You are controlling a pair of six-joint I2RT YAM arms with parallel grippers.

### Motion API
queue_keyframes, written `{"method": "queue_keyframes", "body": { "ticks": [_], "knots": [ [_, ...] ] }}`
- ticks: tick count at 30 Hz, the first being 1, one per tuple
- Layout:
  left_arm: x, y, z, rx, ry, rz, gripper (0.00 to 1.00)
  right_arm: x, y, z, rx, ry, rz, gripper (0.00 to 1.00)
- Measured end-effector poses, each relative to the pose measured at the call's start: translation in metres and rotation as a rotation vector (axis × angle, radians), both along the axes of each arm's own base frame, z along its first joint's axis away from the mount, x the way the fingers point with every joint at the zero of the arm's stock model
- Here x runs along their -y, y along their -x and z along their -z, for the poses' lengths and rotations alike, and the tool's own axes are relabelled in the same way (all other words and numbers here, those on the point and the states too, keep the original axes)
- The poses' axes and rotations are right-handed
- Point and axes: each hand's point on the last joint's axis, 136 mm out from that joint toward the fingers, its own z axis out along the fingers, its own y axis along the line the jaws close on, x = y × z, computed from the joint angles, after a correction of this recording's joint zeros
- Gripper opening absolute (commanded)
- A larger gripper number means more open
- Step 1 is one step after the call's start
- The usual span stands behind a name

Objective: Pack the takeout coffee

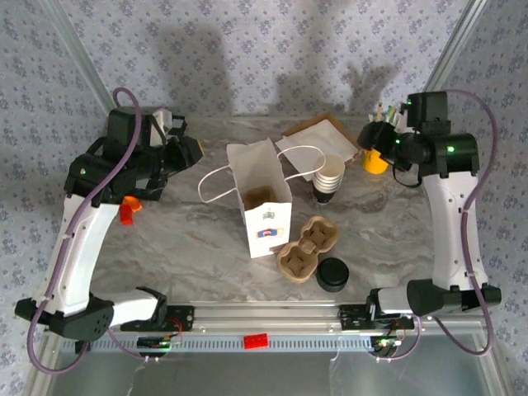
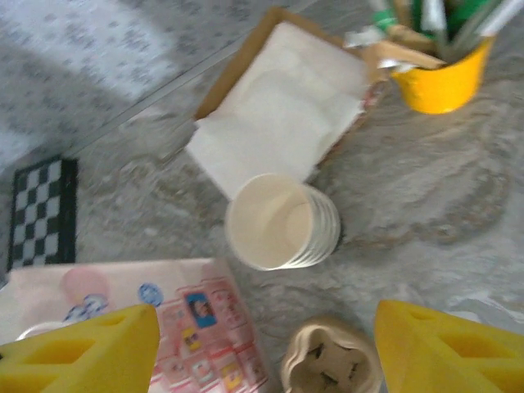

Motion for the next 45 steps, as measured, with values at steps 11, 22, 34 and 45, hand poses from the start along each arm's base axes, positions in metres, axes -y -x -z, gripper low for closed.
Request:
{"method": "queue_keyframes", "body": {
  "ticks": [11, 22, 34, 45],
  "knots": [
    [0.002, -0.017, -0.009, 0.072, -0.084, 0.063, 0.41, 0.06, -0.046, 0.072, -0.174, 0.022, 0.119, 0.62],
    [0.009, -0.04, 0.003, 0.074, -0.141, 0.101, 0.43, 0.051, -0.126, 0.096, -0.198, 0.109, 0.049, 0.47],
    [0.011, -0.053, 0.002, 0.077, -0.147, 0.103, 0.44, 0.047, -0.142, 0.121, -0.267, 0.128, 0.053, 0.33],
    [0.009, -0.059, -0.011, 0.098, -0.132, 0.096, 0.44, 0.044, -0.143, 0.124, -0.274, 0.118, 0.062, 0.05]
  ]
}}
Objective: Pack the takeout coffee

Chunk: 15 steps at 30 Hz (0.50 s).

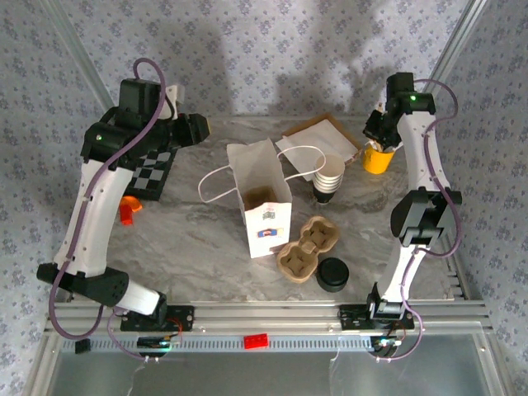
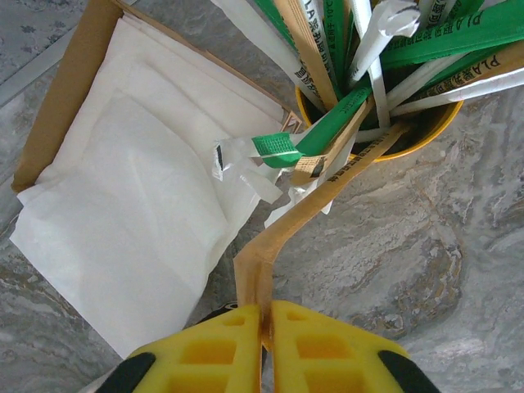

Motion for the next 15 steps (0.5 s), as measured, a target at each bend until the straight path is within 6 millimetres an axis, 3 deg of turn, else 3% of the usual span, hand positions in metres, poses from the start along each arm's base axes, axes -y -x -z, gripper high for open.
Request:
{"method": "queue_keyframes", "body": {
  "ticks": [5, 9, 15],
  "knots": [
    [0.0, -0.001, 0.001, -0.005, 0.0, 0.0, 0.44, 0.002, 0.0, -0.002, 0.004, -0.008, 0.014, 0.01],
    [0.0, -0.001, 0.001, -0.005, 0.001, 0.0, 0.44, 0.003, 0.003, -0.016, 0.041, -0.017, 0.015, 0.01],
    [0.0, -0.001, 0.0, -0.007, 0.014, -0.009, 0.44, -0.007, 0.023, -0.072, 0.183, -0.064, -0.011, 0.0]
  ]
}}
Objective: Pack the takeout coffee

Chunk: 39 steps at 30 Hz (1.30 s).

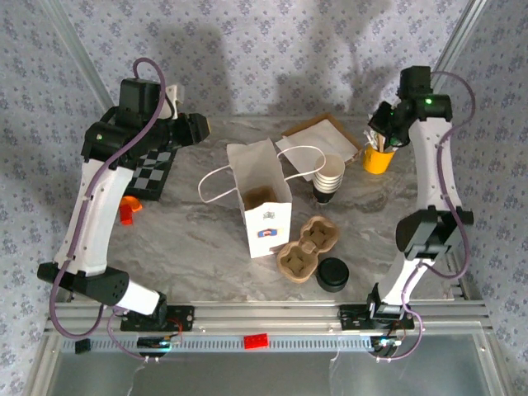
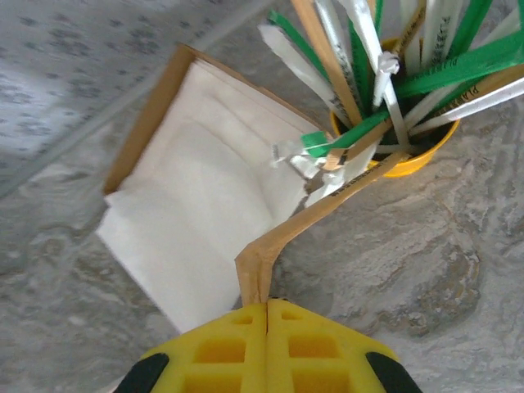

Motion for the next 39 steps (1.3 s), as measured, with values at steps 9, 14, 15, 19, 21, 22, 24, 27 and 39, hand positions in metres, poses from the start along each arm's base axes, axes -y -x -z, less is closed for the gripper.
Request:
{"method": "queue_keyframes", "body": {
  "ticks": [9, 14, 15, 19, 21, 22, 24, 27, 39],
  "knots": [
    [-0.006, 0.025, 0.015, -0.039, 0.053, -0.036, 0.44, -0.031, 0.049, -0.085, 0.23, -0.1, -0.089, 0.0],
    [-0.002, 0.046, 0.021, -0.048, 0.083, -0.029, 0.44, -0.068, 0.078, -0.121, 0.343, -0.169, -0.206, 0.0],
    [-0.001, 0.05, 0.023, -0.049, 0.088, -0.028, 0.44, -0.077, 0.084, -0.127, 0.365, -0.178, -0.238, 0.0],
    [-0.002, 0.061, 0.029, -0.057, 0.112, -0.037, 0.44, -0.119, 0.102, -0.15, 0.447, -0.221, -0.382, 0.0],
    [-0.004, 0.064, 0.034, -0.061, 0.123, -0.051, 0.44, -0.139, 0.109, -0.164, 0.499, -0.242, -0.455, 0.0],
    [-0.005, 0.066, 0.036, -0.065, 0.125, -0.055, 0.44, -0.147, 0.112, -0.171, 0.524, -0.251, -0.484, 0.0],
    [-0.007, 0.068, 0.04, -0.072, 0.128, -0.065, 0.45, -0.164, 0.117, -0.184, 0.579, -0.268, -0.546, 0.0],
    [-0.01, 0.07, 0.043, -0.075, 0.132, -0.084, 0.45, -0.189, 0.126, -0.204, 0.655, -0.289, -0.638, 0.01],
    [-0.016, 0.069, 0.045, -0.055, 0.126, -0.116, 0.44, -0.28, 0.181, -0.231, 0.7, -0.433, -0.921, 0.0]
  ]
}}
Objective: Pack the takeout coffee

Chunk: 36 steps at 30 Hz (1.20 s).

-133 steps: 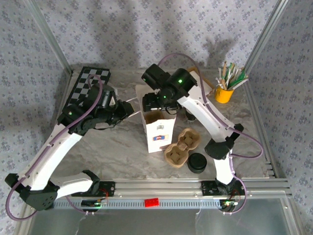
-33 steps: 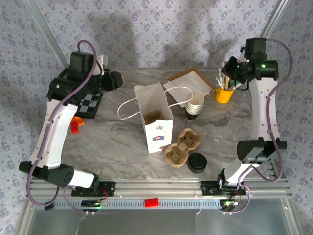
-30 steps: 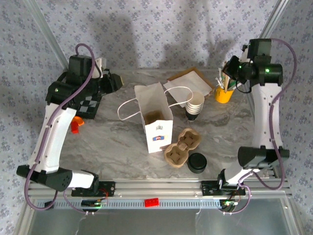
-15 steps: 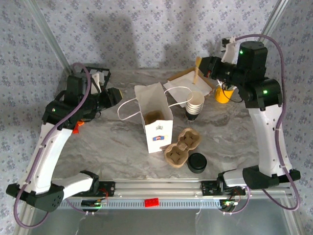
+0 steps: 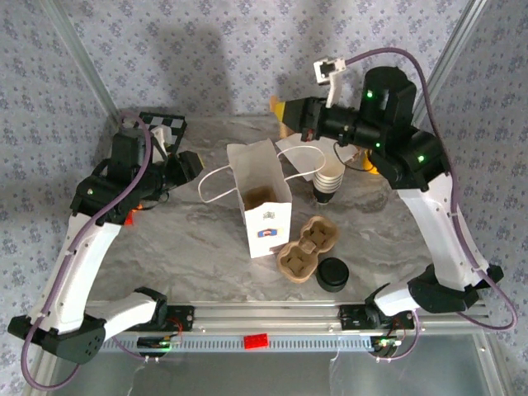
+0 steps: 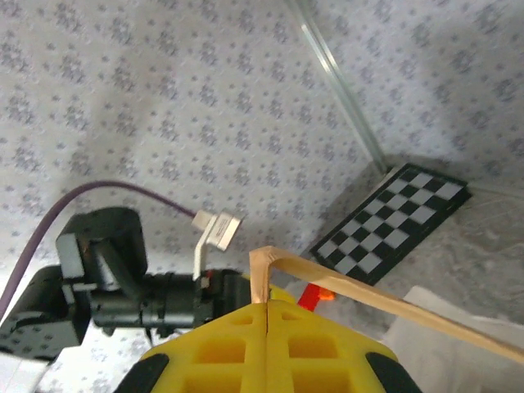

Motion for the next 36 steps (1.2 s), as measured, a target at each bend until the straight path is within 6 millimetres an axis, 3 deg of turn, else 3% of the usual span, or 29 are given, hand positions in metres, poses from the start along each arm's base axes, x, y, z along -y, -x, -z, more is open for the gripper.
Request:
{"method": "queue_keyframes", "body": {
  "ticks": [6, 11, 12, 17, 20, 25, 29, 32, 36],
  "knots": [
    [-0.002, 0.001, 0.004, -0.002, -0.005, -0.006, 0.45, -0.027, 0.014, 0.041, -0.11, 0.025, -0.065, 0.0],
    [-0.002, 0.001, 0.008, -0.009, -0.009, -0.006, 0.45, -0.036, 0.005, 0.088, -0.222, 0.064, -0.046, 0.0],
    [-0.002, 0.001, 0.008, -0.008, -0.009, -0.006, 0.45, -0.037, 0.002, 0.095, -0.237, 0.073, -0.042, 0.03],
    [-0.002, 0.001, 0.008, -0.008, -0.009, -0.006, 0.45, -0.041, -0.005, 0.111, -0.273, 0.095, -0.034, 0.44],
    [-0.002, 0.001, 0.008, -0.007, -0.013, -0.004, 0.45, -0.037, -0.012, 0.116, -0.288, 0.104, -0.018, 0.47],
    [-0.003, 0.0, 0.008, -0.007, -0.024, -0.006, 0.45, -0.005, -0.028, 0.101, -0.297, 0.105, 0.058, 0.54],
    [-0.001, -0.005, 0.0, -0.002, -0.031, 0.001, 0.45, 0.049, -0.057, 0.085, -0.293, 0.082, 0.194, 0.55],
    [0.002, -0.012, -0.005, 0.005, -0.038, 0.007, 0.45, 0.093, -0.084, 0.1, -0.346, 0.104, 0.31, 0.58],
    [0.005, -0.022, -0.008, -0.007, -0.049, 0.009, 0.46, 0.131, -0.126, 0.147, -0.47, 0.171, 0.402, 0.58]
  ]
}}
